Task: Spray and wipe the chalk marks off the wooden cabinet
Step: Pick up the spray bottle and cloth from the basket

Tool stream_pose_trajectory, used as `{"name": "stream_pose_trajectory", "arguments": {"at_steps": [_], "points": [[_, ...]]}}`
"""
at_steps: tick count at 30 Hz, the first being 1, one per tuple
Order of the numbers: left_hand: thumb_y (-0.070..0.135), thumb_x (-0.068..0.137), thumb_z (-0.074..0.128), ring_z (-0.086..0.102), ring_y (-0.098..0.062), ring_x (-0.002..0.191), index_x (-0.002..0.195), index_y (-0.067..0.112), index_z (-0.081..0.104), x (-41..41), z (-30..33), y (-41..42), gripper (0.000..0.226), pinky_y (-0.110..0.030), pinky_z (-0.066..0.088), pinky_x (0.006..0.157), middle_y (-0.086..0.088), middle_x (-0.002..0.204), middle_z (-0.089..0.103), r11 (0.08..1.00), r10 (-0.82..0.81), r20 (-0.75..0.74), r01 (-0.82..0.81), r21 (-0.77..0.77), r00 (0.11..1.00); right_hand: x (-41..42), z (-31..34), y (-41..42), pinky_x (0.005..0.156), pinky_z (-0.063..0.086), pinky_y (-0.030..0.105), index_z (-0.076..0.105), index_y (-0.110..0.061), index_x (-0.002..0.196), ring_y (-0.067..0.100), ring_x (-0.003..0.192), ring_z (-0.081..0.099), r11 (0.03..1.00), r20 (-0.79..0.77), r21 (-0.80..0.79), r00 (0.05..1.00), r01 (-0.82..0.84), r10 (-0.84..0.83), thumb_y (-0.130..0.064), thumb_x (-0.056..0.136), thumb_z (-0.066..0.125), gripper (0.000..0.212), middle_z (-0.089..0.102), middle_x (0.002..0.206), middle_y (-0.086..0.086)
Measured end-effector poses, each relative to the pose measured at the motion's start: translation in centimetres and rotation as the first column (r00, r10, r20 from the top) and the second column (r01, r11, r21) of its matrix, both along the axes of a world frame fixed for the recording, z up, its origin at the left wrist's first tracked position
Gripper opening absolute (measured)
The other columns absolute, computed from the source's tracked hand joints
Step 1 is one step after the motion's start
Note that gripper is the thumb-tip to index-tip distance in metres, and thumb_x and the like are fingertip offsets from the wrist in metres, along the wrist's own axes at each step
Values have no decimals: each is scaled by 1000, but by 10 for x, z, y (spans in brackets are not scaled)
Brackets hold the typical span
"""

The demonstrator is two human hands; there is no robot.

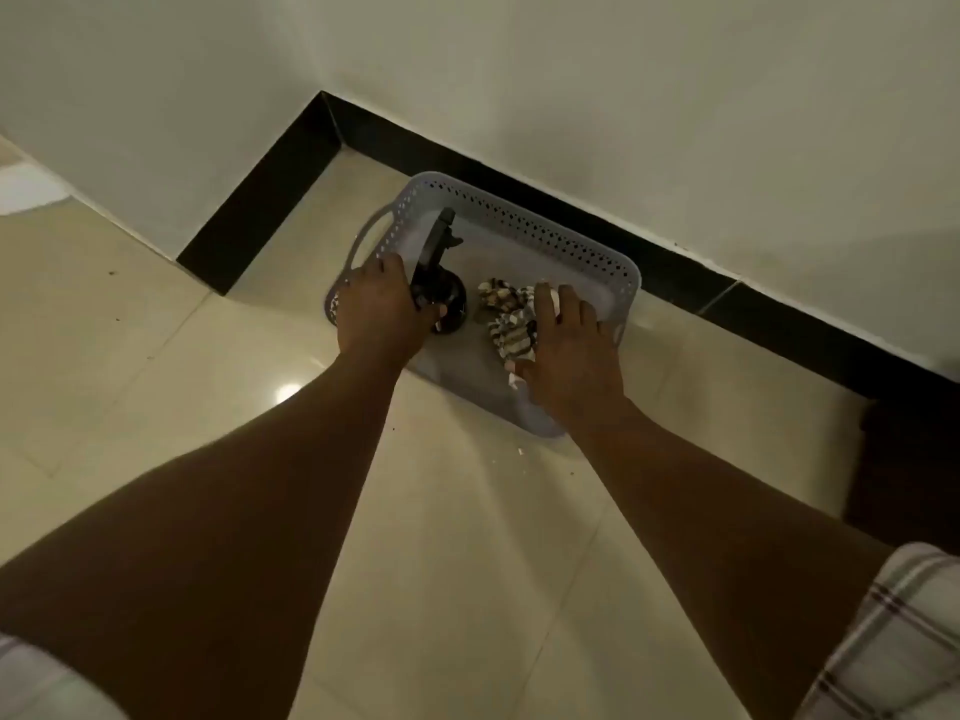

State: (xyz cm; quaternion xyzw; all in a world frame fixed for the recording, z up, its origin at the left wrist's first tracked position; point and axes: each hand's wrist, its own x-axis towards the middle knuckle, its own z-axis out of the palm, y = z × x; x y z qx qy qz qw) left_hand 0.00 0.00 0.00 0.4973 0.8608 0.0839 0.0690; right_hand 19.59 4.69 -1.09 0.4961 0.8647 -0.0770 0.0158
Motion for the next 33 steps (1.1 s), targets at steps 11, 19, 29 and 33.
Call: {"name": "stream_pose_trajectory", "arguments": {"at_steps": [11,19,29,33], "points": [[36,79,80,57,-30,122,136,17,55,-8,-43,9,65,-44,47,100,-9,133,62,991,10,373,-58,118,928,-10,-37,21,100,39,45,7,-29,153,38,138,22,965,-12,-260,999,-38,36,-41,83,69,94,6,157,11],[38,82,79,44,-19,132,145,24,41,4,-42,24,75,-36,38,109,-4,142,51,963,-36,702,-164,216,711,-6,-49,24,95,43,43,31,-23,145,35,136,25,973,-53,-222,998,-54,44,-18,94,52,56,18,153,12],[42,98,56,48,-23,132,147,22,42,20,-36,50,55,-36,47,102,-4,145,51,916,-59,764,-269,297,642,-4,-34,40,89,41,42,41,-21,141,37,118,42,992,-127,-109,991,-61,47,-16,87,60,57,39,137,13],[41,101,51,52,-20,123,144,23,44,31,-1,55,46,-45,44,108,-2,131,57,902,-109,760,-259,347,640,0,-6,43,102,33,55,42,-24,138,39,122,42,999,-129,7,991,44,-43,-22,80,66,63,42,135,12]]}}
